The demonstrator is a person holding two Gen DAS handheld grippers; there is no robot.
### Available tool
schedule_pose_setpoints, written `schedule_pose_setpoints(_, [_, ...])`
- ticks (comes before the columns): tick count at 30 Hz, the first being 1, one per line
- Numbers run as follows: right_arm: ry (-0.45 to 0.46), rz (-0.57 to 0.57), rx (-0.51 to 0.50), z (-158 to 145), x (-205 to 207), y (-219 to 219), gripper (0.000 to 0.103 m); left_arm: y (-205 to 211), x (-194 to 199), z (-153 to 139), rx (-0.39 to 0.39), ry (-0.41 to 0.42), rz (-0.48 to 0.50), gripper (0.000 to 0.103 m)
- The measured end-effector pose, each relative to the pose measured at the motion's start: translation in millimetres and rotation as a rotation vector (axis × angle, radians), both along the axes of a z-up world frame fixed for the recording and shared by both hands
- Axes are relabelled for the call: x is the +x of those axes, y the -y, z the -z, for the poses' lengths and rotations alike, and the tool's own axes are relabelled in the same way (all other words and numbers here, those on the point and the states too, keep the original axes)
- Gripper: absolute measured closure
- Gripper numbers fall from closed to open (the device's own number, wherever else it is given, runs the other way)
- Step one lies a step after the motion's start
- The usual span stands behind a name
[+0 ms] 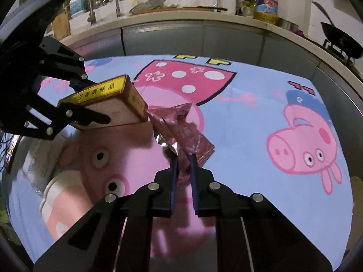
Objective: Collect trash
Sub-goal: 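Grasp the yellow box with left tool while right tool grasps the red foil packet, then carry the yellow box in left tool and foil packet in right tool to the bin, then open left tool over the bin while right tool releases the foil packet into it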
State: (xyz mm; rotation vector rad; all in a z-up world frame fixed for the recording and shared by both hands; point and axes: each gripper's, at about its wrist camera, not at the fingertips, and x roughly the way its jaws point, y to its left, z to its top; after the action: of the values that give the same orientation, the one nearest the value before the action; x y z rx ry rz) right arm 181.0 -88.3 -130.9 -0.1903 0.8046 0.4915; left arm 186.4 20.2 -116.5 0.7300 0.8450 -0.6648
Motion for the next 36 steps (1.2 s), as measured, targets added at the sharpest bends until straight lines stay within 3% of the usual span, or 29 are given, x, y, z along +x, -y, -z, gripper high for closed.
schedule_pose_setpoints(2, [0.008, 0.023, 0.025, -5, -4, 11, 0.1, 4, 2, -10, -0.036, -0.011, -0.022, 0.08])
schedule_pose_setpoints(11, [0.022, 0.191, 0.13, -18, -20, 98, 0.1, 80, 0, -50, -0.153, -0.039, 0.037, 0.08])
schedule_pose_setpoints(22, [0.037, 0.457, 0.193, -19, -36, 258, 0.1, 261, 27, -54, -0.217, -0.134, 0.167, 0.079])
schedule_pose_setpoints(29, [-0.028, 0.605, 0.215, 4, -30, 350, 0.093, 365, 62, -30, -0.238, -0.222, 0.173, 0.077])
schedule_pose_setpoints(30, [-0.043, 0.621, 0.213, 9, -27, 360, 0.089, 380, 69, -24, -0.234, -0.235, 0.164, 0.075])
schedule_pose_setpoints(31, [-0.054, 0.638, 0.212, 13, -25, 368, 0.079, 390, 74, -19, -0.232, -0.243, 0.152, 0.065])
schedule_pose_setpoints(32, [-0.056, 0.655, 0.218, 17, -24, 375, 0.061, 397, 78, -15, -0.234, -0.248, 0.14, 0.048])
schedule_pose_setpoints(33, [-0.051, 0.667, 0.223, 19, -24, 379, 0.055, 402, 82, -12, -0.239, -0.247, 0.129, 0.038])
schedule_pose_setpoints(34, [-0.042, 0.68, 0.227, 21, -25, 383, 0.053, 408, 86, -10, -0.253, -0.227, 0.111, 0.025])
schedule_pose_setpoints(36, [-0.035, 0.695, 0.235, 23, -27, 388, 0.053, 413, 89, -12, -0.276, -0.206, 0.103, 0.025])
